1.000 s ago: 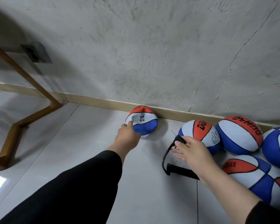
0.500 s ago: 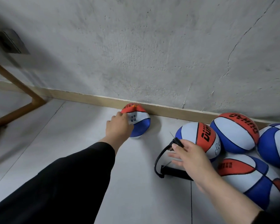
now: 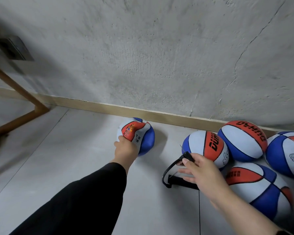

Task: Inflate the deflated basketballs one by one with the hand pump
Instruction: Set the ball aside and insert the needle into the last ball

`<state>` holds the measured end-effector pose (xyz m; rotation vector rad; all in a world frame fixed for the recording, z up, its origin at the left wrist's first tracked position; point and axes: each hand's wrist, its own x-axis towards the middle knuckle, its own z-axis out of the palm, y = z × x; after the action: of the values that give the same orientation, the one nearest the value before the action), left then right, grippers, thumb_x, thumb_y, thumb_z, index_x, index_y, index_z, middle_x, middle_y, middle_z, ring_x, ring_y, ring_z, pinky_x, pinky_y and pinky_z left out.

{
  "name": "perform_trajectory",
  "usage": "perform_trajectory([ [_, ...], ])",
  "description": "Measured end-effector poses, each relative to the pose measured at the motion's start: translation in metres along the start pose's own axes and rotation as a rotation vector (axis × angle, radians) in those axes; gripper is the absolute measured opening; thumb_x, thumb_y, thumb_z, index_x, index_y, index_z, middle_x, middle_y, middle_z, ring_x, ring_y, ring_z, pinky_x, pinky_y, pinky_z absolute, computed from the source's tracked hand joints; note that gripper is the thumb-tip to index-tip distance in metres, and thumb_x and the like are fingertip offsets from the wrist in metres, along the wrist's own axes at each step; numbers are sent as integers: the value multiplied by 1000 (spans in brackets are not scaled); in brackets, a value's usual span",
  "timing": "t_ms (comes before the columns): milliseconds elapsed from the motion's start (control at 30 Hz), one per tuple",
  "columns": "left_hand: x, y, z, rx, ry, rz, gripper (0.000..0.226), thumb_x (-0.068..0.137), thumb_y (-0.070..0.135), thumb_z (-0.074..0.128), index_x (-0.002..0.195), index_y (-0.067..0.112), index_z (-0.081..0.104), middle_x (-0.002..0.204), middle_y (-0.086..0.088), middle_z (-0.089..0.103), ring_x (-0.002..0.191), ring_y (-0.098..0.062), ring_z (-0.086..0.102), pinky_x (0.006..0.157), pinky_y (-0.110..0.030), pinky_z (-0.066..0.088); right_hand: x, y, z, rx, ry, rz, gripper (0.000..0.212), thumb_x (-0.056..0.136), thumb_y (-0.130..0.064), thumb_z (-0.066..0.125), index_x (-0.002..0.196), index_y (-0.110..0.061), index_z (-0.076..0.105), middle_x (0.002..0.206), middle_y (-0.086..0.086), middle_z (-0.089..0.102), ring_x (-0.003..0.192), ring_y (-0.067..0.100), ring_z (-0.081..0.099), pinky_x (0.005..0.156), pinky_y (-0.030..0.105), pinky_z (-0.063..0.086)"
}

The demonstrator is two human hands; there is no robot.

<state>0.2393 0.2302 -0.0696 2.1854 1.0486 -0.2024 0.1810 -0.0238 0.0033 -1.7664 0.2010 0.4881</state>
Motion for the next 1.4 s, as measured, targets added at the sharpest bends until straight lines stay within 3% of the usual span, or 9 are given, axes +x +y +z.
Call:
perform_trajectory([
  [200, -28, -10, -8, 33, -95, 122, 20, 99, 21, 48, 114, 9, 43, 108, -13, 62, 98, -37, 61, 81, -43, 51, -25, -3, -4, -24, 4, -17, 11, 105, -20, 57, 107, -21, 67, 100, -2, 77, 94, 12, 76, 89, 42, 61],
  [433, -100, 7, -52, -372, -96, 222, 17, 104, 22, 52, 114, 10, 46, 96, -4, 55, 77, -18, 51, 58, -31, 39, -80, -29, -10, 9, 141, -174, 14, 107, -25, 51, 102, -22, 64, 95, 2, 75, 88, 14, 75, 90, 46, 60],
  [567, -157, 10, -97, -520, -71, 351, 12, 105, 22, 52, 115, 16, 50, 103, -2, 60, 83, -17, 56, 62, -31, 45, -134, -61, -21, 82, 241, -288, 18, 109, -28, 46, 100, -27, 61, 83, 6, 76, 87, 32, 74, 88, 52, 58],
  [767, -258, -2, -161, -751, -161, 479, 26, 87, 38, 58, 113, 38, 53, 119, 3, 67, 112, -22, 66, 101, -54, 56, -242, -116, -43, 305, 270, -395, 24, 102, -34, 52, 94, -13, 58, 71, 9, 69, 79, 40, 67, 92, 67, 53],
  [867, -325, -1, -188, -834, -193, 535, 30, 84, 38, 58, 114, 39, 55, 119, 4, 68, 115, -22, 65, 103, -50, 55, -297, -140, -58, 305, 237, -496, 19, 106, -25, 50, 99, -13, 62, 86, 4, 75, 91, 26, 72, 99, 53, 54],
  [967, -388, 0, -208, -890, -232, 592, 31, 85, 36, 58, 116, 35, 54, 118, 3, 69, 116, -23, 65, 101, -45, 56, -346, -156, -71, 325, 173, -547, 21, 108, -19, 47, 105, -18, 68, 95, -10, 76, 89, -2, 71, 93, 19, 51],
  [1167, -489, -8, -220, -1001, -406, 662, 27, 103, 8, 53, 128, 18, 55, 127, -4, 71, 113, -16, 70, 87, -30, 59, -428, -167, -89, 440, 146, -581, 24, 107, -22, 49, 115, -23, 72, 111, 0, 78, 107, 18, 71, 95, 39, 54],
  [1267, -530, -13, -229, -1058, -547, 601, 49, 86, 32, 59, 131, 13, 57, 129, -8, 71, 119, -20, 68, 93, -41, 56, -458, -157, -101, 486, 157, -564, 27, 106, -24, 49, 101, -25, 75, 114, 6, 76, 115, 26, 69, 103, 52, 52],
  [1400, -563, -9, -249, -966, -584, 478, 76, 80, 93, 42, 129, 40, 68, 121, 7, 76, 118, -18, 68, 83, -47, 59, -476, -143, -114, 529, 188, -551, 20, 93, -40, 59, 92, -26, 73, 112, 14, 75, 116, 35, 68, 97, 58, 55],
])
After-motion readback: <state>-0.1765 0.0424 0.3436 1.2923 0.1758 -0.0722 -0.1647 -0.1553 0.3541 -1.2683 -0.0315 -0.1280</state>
